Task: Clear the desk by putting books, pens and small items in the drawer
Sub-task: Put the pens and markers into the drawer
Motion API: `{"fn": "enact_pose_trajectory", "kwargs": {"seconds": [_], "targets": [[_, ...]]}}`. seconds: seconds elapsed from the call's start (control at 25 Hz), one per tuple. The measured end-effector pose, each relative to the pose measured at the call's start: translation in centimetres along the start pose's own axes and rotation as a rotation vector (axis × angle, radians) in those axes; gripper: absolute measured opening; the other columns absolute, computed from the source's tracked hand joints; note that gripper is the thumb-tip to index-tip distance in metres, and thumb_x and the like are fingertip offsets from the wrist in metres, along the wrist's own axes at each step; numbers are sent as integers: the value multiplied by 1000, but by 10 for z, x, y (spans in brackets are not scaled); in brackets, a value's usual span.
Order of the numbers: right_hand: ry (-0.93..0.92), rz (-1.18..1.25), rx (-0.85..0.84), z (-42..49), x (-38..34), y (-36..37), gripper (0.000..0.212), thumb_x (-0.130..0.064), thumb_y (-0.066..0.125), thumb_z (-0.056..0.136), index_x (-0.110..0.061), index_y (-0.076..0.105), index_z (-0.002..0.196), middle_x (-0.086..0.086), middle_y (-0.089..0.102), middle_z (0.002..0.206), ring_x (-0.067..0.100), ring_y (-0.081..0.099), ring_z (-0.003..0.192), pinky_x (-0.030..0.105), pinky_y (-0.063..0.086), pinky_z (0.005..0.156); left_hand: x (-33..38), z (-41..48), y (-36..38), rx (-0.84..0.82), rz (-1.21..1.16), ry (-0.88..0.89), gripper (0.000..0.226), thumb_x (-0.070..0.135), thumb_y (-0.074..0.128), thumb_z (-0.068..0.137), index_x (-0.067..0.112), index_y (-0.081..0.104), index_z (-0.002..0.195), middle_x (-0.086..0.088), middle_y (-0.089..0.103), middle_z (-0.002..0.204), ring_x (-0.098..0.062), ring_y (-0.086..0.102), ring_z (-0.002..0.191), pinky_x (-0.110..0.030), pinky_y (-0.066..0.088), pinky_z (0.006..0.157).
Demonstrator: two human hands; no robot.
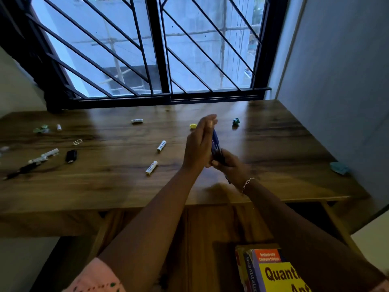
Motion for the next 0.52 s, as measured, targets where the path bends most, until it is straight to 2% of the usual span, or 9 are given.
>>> {"fn": "enact_pose_trajectory", "kwargs": {"seconds": [0.08, 0.16, 0.28, 0.36, 0.52], "targets": [[-16, 0, 4, 0, -5, 3, 23, 12, 43, 88, 9, 49, 110, 1, 57, 83, -10, 60, 73, 9, 47, 69, -4, 1, 5, -42, -9, 7, 40, 22, 30, 94, -2, 56, 113, -17, 63, 111, -24, 61, 105, -29, 50, 87], [2, 10, 9, -1, -5, 2, 27, 11, 43, 88, 9, 46, 115, 0, 56, 85, -12, 58, 71, 9, 46, 66, -15, -2, 6, -73, -17, -38, 39, 22, 31, 92, -1, 58, 108, -17, 63, 108, -28, 62, 100, -40, 51, 85], [63, 3, -29, -3, -3, 6, 24, 5, 43, 90, 0, 48, 114, -4, 55, 85, -4, 57, 73, 14, 46, 68, -25, -12, 12, -159, -57, -123, 31, 13, 32, 97, -2, 56, 110, -19, 61, 107, -28, 61, 95, -42, 50, 87], [67, 7, -42, -4, -6, 9, 20, 4, 44, 91, -4, 49, 108, -3, 54, 84, 3, 55, 72, 12, 47, 66, -24, -16, 14, -179, -105, -147, 31, 12, 30, 97, -2, 54, 111, -15, 60, 100, -27, 60, 93, -42, 51, 87], [97, -14, -47, -9, -6, 13, 19, 4, 45, 90, 1, 51, 108, -3, 55, 83, 1, 58, 71, 8, 48, 66, -19, -18, 20, -226, -148, -129, 27, 19, 31, 90, 6, 53, 97, -5, 58, 89, -14, 61, 84, -36, 52, 84]]}}
Point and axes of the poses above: each hand's wrist, its own z-axis towards the middle knuckle, its own y-axis out of the palm, x = y × z, the point moved 7 cm from there along z, towards the middle knuckle
